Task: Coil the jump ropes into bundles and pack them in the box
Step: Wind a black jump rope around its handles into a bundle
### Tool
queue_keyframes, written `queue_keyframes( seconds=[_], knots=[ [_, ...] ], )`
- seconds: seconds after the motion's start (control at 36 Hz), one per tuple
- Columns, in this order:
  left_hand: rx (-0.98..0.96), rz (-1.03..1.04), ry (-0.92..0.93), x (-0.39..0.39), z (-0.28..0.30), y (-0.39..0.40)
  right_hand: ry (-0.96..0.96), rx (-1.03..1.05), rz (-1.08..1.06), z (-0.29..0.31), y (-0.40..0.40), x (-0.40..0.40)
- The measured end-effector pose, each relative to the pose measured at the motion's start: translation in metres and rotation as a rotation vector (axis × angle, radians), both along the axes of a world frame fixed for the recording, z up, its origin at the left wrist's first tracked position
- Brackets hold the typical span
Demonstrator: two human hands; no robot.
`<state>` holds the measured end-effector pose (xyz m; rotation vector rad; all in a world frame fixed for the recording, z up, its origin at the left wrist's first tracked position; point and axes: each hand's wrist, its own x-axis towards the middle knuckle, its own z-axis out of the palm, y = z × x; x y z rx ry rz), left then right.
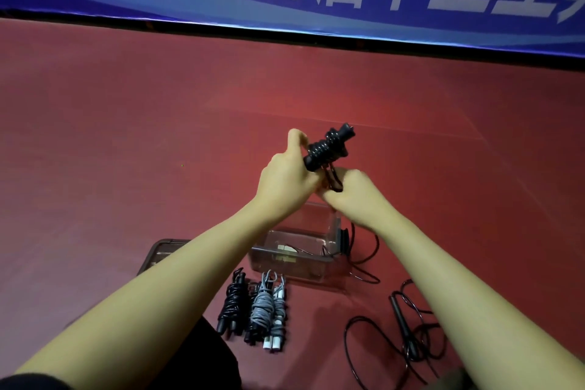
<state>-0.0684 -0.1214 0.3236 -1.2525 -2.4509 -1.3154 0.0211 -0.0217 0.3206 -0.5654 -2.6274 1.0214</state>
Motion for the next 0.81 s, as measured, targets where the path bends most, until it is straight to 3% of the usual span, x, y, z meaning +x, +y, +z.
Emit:
queue_keyframes(
  seconds=[0.31,0.5,0.64,0.81],
  knots=[
    [-0.249,0.109,0.052,-0.007,-0.011,0.007,-0.148,-0.008,0.037,0.0,-0.005,-0.001],
    [-0.337,0.208,0.091,-0.019,-0.015,0.004,-0.047,0.045,-0.032,-0.008,-0.008,-0.004],
    [-0.426,0.287,0.179,-0.024,-0.012,0.001,-0.167,0.151,-0.102,-0.015,-0.006,-0.007],
    [-0.52,0.342,0.256,-0.03,-0.012,-0.002,-0.265,0.309,-0.043,-0.018,-0.006,-0.005]
  ],
)
